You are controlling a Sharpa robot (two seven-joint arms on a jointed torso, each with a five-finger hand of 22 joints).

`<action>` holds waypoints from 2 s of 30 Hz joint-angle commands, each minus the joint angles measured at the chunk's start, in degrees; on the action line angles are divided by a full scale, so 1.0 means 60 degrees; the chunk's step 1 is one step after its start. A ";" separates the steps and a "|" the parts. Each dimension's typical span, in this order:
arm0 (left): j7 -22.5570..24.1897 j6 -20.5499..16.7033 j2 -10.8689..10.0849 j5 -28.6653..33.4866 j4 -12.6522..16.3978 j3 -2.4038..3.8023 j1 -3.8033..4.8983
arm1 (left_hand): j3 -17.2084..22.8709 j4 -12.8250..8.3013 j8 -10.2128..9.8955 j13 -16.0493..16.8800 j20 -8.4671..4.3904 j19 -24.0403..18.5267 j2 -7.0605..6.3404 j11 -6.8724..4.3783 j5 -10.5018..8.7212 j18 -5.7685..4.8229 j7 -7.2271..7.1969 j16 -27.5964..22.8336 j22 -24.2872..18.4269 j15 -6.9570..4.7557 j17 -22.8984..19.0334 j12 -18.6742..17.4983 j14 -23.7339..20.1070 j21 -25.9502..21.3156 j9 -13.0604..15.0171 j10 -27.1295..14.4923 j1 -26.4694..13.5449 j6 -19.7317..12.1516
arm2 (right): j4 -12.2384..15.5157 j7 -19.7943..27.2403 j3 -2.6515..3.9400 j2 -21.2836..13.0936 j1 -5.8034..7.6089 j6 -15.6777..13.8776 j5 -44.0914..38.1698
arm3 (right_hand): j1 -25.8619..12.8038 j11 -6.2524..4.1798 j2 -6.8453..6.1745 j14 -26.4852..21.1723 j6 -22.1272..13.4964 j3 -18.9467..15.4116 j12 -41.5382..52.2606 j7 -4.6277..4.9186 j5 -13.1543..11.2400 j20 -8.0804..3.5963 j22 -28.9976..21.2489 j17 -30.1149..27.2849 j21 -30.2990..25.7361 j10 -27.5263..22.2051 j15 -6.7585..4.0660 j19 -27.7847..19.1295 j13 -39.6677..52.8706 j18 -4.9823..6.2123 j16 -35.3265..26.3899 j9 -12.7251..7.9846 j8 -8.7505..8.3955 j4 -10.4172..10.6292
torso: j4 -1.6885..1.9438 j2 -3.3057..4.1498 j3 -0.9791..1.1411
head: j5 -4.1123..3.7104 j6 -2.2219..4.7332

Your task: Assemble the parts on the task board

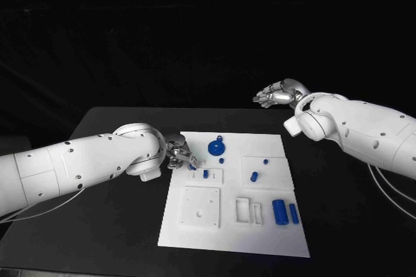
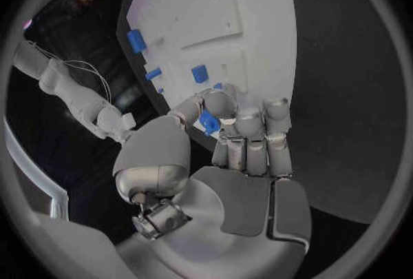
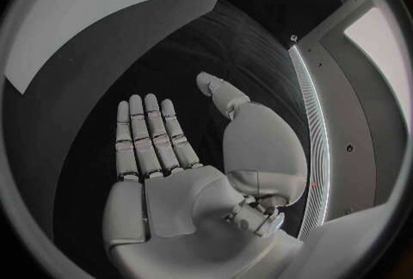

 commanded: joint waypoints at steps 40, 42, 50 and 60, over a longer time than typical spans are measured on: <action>-0.0164 0.0367 -0.0119 -0.0469 0.0377 -0.0244 -0.0101 | 0.0018 -0.0011 0.0070 0.0001 -0.0994 0.0012 0.0123 -0.0040 0.0102 -0.0022 -0.0582 0.0050 0.0162 -0.0345 0.0011 0.0084 0.0358 0.0045 0.0053 -0.0061 0.0005 0.1116 | 0.0015 0.0011 0.0001 -0.0027 -0.0036 0.0177 -0.0104 | 0.0071 0.0054 -0.0016 -0.0104 -0.0061 -0.0080 -0.0029 0.0331 0.0054 0.0013 0.0035 -0.0044 -0.0100 -0.0025 0.0039 -0.0072 -0.0012 -0.0158 0.0020 -0.0019 0.0065 0.0004 | -0.0023 0.0003 0.0008 | 0.0043 -0.0182; -0.0172 0.0378 -0.0118 -0.0469 0.0374 -0.0244 -0.0101 | 0.0018 -0.0011 0.0071 0.0001 -0.0993 0.0011 0.0124 -0.0040 0.0102 -0.0023 -0.0582 0.0050 0.0162 -0.0344 0.0011 0.0085 0.0357 0.0045 0.0053 -0.0062 0.0003 0.1115 | 0.0008 0.0010 0.0001 -0.0033 -0.0037 0.0172 -0.0104 | 0.0071 0.0054 -0.0015 -0.0106 -0.0061 -0.0080 -0.0028 0.0331 0.0054 0.0013 0.0036 -0.0044 -0.0101 -0.0025 0.0039 -0.0073 -0.0012 -0.0159 0.0020 -0.0019 0.0066 0.0005 | -0.0026 0.0005 0.0010 | 0.0036 -0.0172; -0.0177 0.0462 -0.0025 -0.0466 0.0262 -0.0251 -0.0102 | -0.0017 0.0058 0.0101 -0.0032 -0.0989 -0.0027 0.0114 -0.0023 -0.0261 -0.0029 -0.0563 0.0040 0.0164 -0.0327 0.0000 0.0122 0.0322 0.0049 0.0019 -0.0090 -0.0109 0.1071 | 0.0006 0.0012 0.0001 -0.0026 -0.0042 0.0181 -0.0104 | 0.0070 0.0054 -0.0015 -0.0110 -0.0063 -0.0082 -0.0028 0.0332 0.0054 0.0013 0.0041 -0.0048 -0.0106 -0.0026 0.0041 -0.0076 -0.0013 -0.0160 0.0023 -0.0020 0.0067 0.0007 | -0.0017 0.0004 0.0012 | 0.0035 -0.0171; -0.0104 0.0588 0.0028 -0.0428 0.0222 -0.0454 -0.0148 | -0.0096 0.0397 0.0250 -0.0104 -0.0988 -0.0073 0.0066 -0.0042 -0.0649 -0.0033 -0.0594 0.0058 0.0163 -0.0309 -0.0005 0.0188 0.0305 0.0057 -0.0005 -0.0117 -0.0426 0.1170 | -0.0016 0.0005 0.0001 0.0003 -0.0104 0.0183 -0.0104 | 0.0069 0.0054 -0.0003 -0.0113 -0.0066 -0.0081 -0.0026 0.0333 0.0054 0.0013 0.0046 -0.0052 -0.0110 -0.0026 0.0042 -0.0076 -0.0013 -0.0160 0.0027 -0.0022 0.0068 0.0012 | -0.0029 0.0007 0.0011 | 0.0057 -0.0166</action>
